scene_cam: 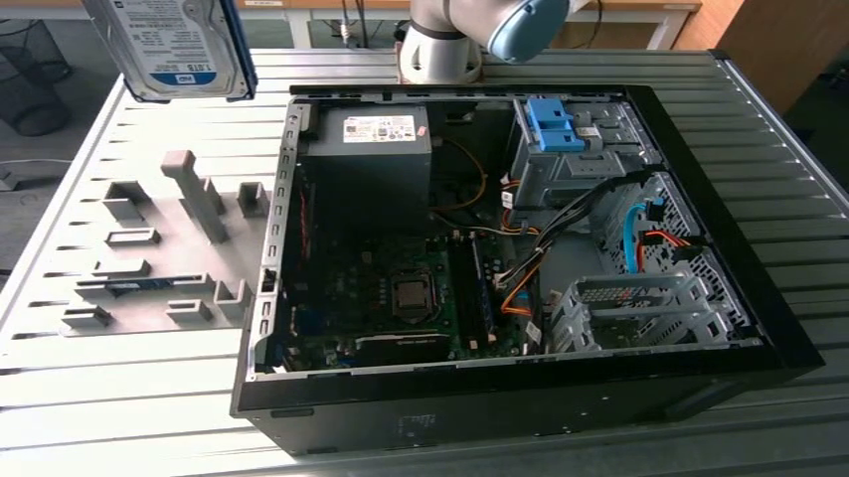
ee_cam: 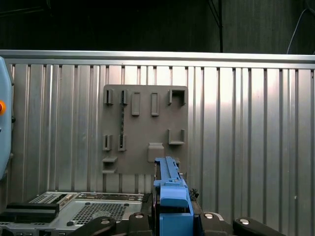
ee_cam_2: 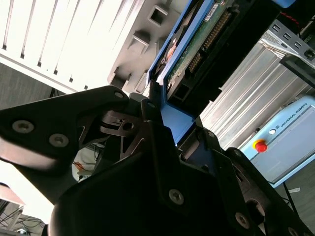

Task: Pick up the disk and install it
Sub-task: 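Pick up the disk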

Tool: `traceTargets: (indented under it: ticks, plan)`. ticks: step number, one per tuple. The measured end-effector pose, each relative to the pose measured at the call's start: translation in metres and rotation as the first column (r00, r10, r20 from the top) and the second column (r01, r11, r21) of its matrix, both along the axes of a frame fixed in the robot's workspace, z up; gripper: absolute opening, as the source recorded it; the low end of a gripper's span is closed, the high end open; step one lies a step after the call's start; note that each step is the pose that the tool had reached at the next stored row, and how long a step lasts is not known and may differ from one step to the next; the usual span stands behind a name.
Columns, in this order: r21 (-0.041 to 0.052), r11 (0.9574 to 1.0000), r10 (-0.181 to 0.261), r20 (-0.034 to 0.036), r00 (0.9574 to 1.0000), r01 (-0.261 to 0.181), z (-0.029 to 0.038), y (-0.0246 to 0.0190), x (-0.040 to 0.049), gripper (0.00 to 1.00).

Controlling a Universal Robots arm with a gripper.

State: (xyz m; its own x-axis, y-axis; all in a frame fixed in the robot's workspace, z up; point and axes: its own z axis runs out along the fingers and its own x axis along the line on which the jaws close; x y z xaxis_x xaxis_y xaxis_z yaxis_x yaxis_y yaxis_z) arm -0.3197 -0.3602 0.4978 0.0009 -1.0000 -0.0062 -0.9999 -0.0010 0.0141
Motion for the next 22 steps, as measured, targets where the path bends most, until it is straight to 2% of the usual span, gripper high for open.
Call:
traceTargets:
  ticks: [4, 9, 22]
  plan:
    - [0.0, 1.0, 0.0, 0.0, 1.0, 0.0, 0.0, 0.0, 0.0019, 0.37]
    - [0.0, 1.0, 0.0, 0.0, 1.0, 0.0, 0.0, 0.0, 0.0099, 0.37]
    - [0.0, 1.0, 0.0, 0.0, 1.0, 0.0, 0.0, 0.0, 0.0389, 0.37]
